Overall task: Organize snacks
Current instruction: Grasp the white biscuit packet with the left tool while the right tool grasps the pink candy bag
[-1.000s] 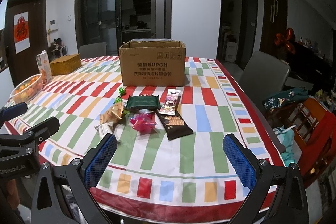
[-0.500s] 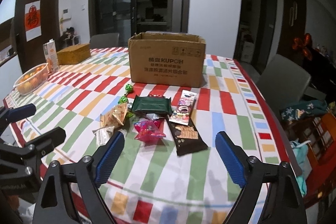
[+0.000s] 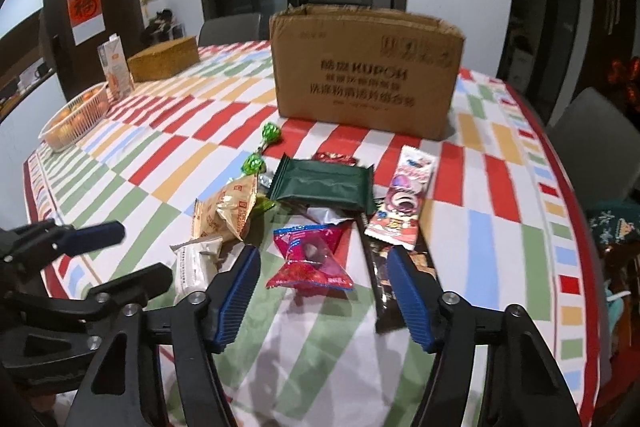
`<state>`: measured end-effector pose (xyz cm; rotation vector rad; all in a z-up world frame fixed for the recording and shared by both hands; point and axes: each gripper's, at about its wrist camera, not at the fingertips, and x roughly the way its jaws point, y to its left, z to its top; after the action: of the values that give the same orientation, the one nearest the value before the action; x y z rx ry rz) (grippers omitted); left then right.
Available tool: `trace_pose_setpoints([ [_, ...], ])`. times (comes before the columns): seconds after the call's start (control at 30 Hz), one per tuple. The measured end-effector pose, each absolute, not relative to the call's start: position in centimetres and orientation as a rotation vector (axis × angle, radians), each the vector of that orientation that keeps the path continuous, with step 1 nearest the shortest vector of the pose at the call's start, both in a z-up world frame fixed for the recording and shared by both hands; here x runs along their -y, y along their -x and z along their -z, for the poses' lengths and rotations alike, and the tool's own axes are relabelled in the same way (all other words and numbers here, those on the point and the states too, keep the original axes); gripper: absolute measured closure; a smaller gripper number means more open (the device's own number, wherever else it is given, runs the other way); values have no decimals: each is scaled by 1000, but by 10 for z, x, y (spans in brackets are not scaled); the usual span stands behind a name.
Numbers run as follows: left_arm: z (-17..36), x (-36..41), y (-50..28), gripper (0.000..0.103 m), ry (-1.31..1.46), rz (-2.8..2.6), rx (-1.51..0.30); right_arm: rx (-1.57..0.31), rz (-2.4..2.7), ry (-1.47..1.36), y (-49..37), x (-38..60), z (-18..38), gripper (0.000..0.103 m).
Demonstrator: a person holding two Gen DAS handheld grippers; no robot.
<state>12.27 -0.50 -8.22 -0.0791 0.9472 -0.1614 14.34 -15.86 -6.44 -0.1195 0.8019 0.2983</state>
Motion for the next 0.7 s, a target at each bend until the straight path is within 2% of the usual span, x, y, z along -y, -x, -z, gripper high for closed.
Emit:
trace_pose_setpoints([
  [0.7,117,14,-158,69,125,220,-1096,-986,-378,89,-189,147,105,70],
])
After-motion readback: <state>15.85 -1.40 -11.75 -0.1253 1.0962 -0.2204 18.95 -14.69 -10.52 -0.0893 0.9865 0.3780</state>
